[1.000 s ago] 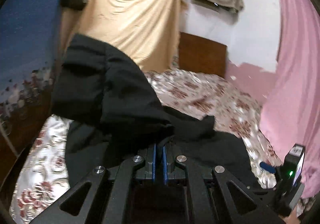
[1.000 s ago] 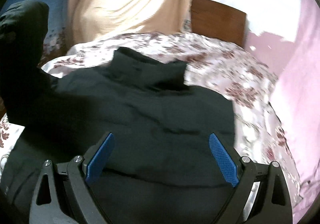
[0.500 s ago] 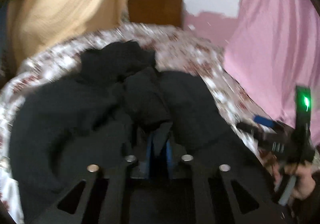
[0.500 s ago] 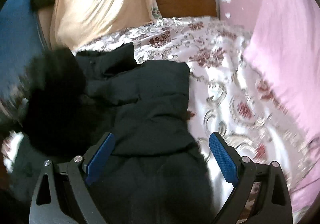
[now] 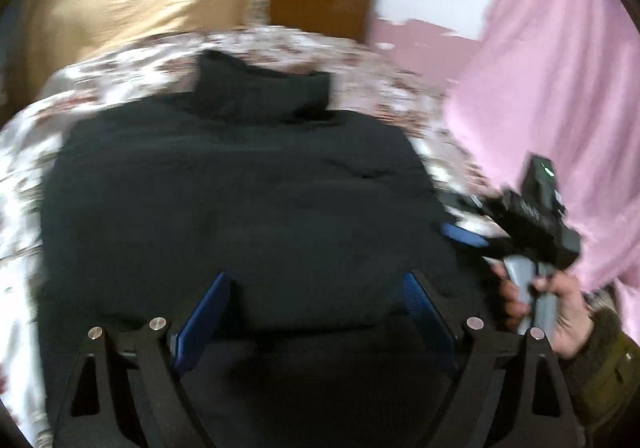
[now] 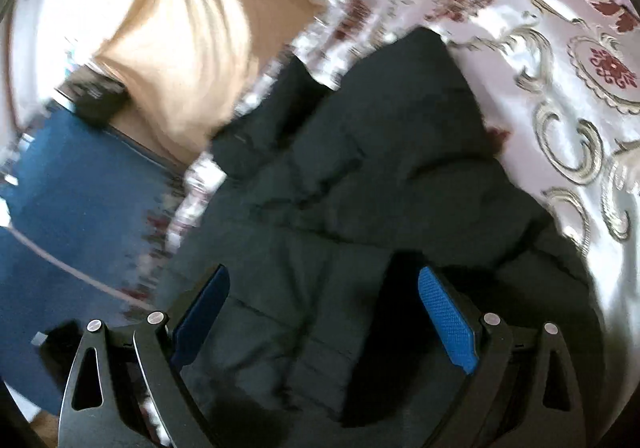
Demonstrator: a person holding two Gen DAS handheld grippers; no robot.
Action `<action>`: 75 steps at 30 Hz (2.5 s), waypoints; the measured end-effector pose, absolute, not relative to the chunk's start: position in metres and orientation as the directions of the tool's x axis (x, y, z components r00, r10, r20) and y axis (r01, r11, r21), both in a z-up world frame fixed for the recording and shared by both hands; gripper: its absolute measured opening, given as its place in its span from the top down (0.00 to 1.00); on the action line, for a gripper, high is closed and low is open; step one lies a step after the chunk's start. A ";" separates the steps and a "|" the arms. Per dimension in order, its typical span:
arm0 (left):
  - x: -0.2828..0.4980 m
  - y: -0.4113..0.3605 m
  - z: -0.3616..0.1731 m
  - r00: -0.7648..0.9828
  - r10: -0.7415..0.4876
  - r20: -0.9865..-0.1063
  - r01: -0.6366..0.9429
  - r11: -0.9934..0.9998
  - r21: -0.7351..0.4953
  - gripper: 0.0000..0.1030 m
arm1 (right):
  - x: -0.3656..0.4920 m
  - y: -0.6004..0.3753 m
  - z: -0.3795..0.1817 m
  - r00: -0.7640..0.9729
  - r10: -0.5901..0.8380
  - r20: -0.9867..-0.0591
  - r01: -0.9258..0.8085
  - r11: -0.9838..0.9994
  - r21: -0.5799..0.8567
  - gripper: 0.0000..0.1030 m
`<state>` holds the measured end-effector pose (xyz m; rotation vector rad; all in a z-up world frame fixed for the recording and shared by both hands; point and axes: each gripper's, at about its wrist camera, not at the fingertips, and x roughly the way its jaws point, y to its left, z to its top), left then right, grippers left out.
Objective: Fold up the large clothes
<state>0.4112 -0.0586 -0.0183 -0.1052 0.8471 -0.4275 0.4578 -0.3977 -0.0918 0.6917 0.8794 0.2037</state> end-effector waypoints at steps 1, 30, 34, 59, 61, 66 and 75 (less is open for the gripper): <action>0.413 -0.050 -0.019 0.592 -0.378 -0.712 0.294 0.924 -0.245 0.15 | 0.458 -0.393 -0.096 0.612 0.412 -0.674 0.131 0.788 0.601 0.10; 0.529 0.037 -0.045 0.632 -0.068 -0.772 0.023 0.997 -0.070 0.14 | 0.526 -0.358 -0.024 0.687 -0.153 -0.711 0.159 0.986 -0.059 0.82; 0.534 0.024 -0.062 0.623 -0.034 -0.781 0.048 0.999 -0.005 0.14 | 0.523 -0.325 -0.033 0.685 -0.210 -0.697 0.046 0.968 -0.246 0.59; 0.538 0.059 -0.018 0.727 -0.167 -0.666 0.025 0.976 -0.216 0.01 | 0.536 -0.355 0.008 0.727 0.004 -0.686 0.023 0.999 0.031 0.20; 0.565 0.043 -0.004 0.733 -0.180 -0.656 0.044 0.975 -0.219 0.01 | 0.563 -0.353 0.016 0.718 0.051 -0.694 0.016 0.996 0.091 0.20; 0.648 0.004 -0.002 0.686 -0.248 -0.684 0.079 0.960 -0.269 0.01 | 0.642 -0.343 0.010 0.698 0.158 -0.699 0.063 0.958 0.280 0.20; 0.723 -0.025 -0.020 0.692 -0.251 -0.677 0.047 0.951 -0.305 0.22 | 0.721 -0.333 -0.036 0.699 0.164 -0.696 0.192 0.894 0.405 0.41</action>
